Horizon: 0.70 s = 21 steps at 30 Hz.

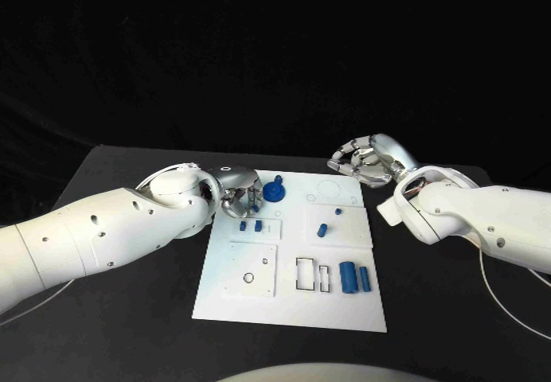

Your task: Assemble the parts on the task board

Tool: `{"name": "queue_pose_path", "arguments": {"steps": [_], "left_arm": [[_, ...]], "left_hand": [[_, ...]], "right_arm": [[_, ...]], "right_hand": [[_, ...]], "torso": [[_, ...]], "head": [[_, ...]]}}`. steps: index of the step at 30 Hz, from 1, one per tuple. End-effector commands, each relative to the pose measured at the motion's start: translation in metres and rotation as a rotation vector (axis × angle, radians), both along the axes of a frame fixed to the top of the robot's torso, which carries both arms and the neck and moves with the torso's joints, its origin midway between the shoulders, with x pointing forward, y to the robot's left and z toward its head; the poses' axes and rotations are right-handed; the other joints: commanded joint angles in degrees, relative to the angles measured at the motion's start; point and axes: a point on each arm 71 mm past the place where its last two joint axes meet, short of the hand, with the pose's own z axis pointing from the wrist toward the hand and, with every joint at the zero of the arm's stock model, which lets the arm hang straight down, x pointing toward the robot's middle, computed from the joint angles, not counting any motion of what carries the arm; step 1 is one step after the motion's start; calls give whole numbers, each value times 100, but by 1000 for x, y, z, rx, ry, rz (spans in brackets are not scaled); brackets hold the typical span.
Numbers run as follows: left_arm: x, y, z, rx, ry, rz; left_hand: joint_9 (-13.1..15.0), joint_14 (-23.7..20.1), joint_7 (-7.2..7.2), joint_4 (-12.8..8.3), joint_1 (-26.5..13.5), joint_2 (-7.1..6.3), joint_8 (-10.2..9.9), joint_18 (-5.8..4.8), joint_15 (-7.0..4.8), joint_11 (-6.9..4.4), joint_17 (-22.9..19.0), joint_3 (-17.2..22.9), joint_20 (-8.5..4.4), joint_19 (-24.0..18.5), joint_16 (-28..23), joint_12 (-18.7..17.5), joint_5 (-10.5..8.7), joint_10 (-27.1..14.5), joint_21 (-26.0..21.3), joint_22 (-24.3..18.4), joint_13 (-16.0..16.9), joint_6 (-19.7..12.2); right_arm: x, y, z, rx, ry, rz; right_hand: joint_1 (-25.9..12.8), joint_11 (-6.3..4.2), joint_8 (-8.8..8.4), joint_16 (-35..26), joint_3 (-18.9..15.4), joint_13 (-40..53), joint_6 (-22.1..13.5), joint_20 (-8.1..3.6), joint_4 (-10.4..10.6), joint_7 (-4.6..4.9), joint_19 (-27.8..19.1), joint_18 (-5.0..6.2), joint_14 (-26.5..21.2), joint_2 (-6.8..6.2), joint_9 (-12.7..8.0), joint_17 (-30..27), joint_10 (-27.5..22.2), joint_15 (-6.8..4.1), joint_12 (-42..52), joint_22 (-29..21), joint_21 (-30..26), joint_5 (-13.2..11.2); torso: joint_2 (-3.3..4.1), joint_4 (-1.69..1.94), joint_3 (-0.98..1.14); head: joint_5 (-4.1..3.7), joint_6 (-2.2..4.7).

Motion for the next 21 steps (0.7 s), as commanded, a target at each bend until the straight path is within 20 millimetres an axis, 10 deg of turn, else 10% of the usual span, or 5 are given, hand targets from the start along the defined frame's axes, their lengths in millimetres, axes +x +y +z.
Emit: {"name": "queue_pose_path", "arguments": {"steps": [1,21], "left_arm": [[-1,0,-4,19,19,-5],[0,3,-3,8,4,5]], "left_hand": [[-65,-37,33,-42,-70,-10,-125,-48,33,55,-40,3,8,-46,-29,-73,-28,-44,-40,-31,-24,-155],[-216,-140,109,-81,-246,-168,-504,2,99,134,-226,84,46,-206,-79,-395,-24,-216,-189,-233,-110,-657]], "right_arm": [[0,1,0,-5,-8,9],[0,0,0,-9,-7,7]], "right_hand": [[26,-16,35,-19,15,-5,-14,-2,27,-22,-42,58,267,21,-6,118,29,-42,-8,597,-14,31],[24,-17,36,-23,13,-18,-14,-2,26,-23,-47,60,266,19,-7,112,25,-43,-20,590,-25,31]], "torso": [[-2,4,-3],[2,-1,-1]], "head": [[0,5],[2,13]]}}
